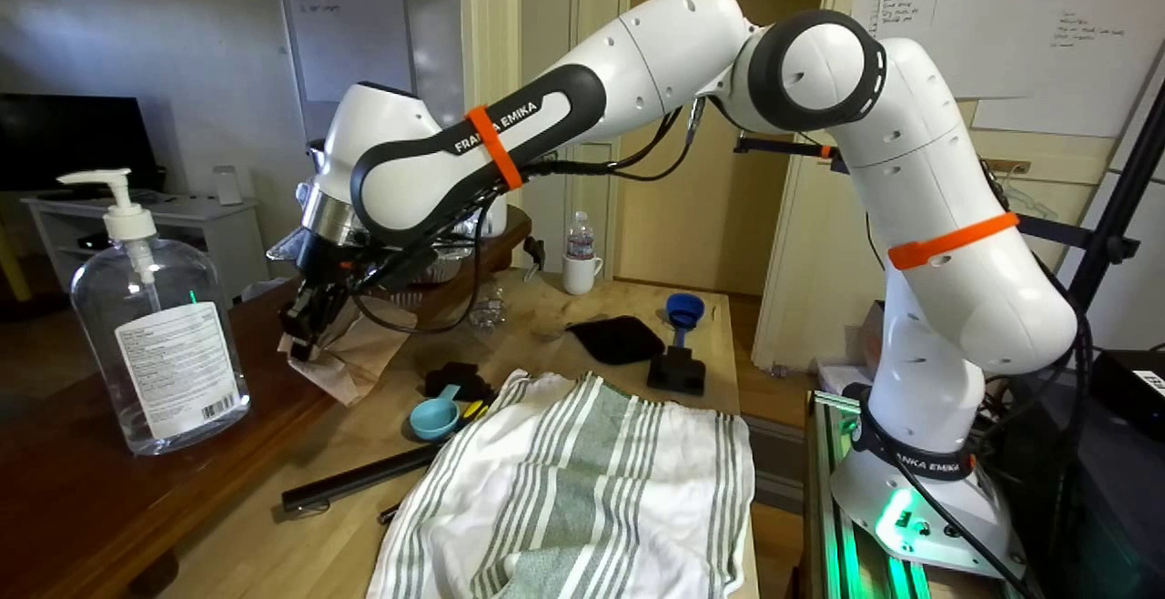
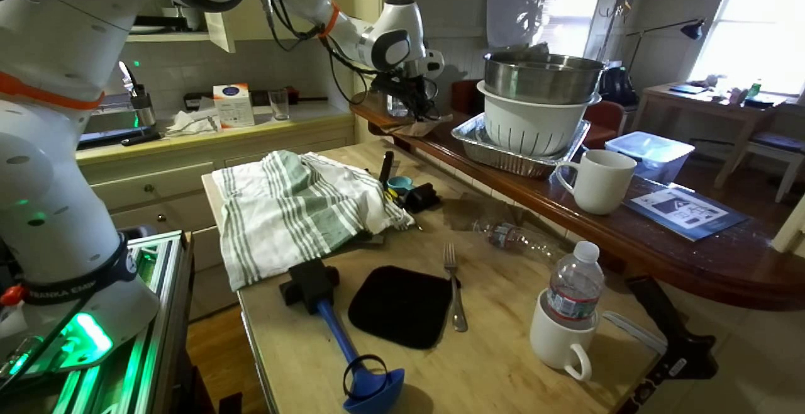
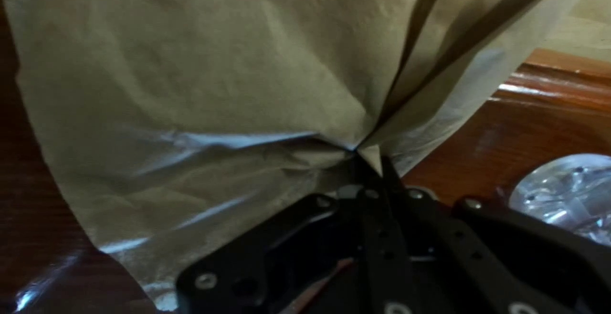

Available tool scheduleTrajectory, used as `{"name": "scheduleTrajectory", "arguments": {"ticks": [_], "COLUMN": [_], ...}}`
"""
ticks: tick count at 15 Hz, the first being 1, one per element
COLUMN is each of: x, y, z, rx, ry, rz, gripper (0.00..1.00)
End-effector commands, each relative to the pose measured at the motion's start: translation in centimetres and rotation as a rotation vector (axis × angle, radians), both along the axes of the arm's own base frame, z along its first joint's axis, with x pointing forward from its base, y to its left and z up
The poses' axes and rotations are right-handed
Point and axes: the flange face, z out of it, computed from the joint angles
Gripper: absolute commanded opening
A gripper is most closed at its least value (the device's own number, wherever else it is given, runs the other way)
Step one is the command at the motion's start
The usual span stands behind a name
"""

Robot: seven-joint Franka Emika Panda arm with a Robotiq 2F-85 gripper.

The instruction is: Using the brown paper, wipe the space near the soap bottle

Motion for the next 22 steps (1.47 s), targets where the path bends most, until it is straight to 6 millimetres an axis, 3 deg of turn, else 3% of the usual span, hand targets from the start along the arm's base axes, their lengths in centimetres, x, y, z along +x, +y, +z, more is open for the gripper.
{"name": "scheduleTrajectory", "arguments": {"ticks": [1,5,8,15,20,22], "x": [2.7,4.6,3.9,0.7,0.5,1.1], "y": [-1.0,-1.1,-1.0,-5.1,-8.6,-9.0], "z": [-1.5,-2.0,-1.7,-1.4,-1.9,-2.2], "rx": [0.131,0.296,0.366,0.254,0.105,0.074], "ry": [-0.056,-0.082,-0.004,0.197,0.176,0.133], "rz": [0.012,0.026,0.050,-0.090,-0.190,-0.175], "gripper": [0.01,0.01,0.01,0.01,0.01,0.01]}}
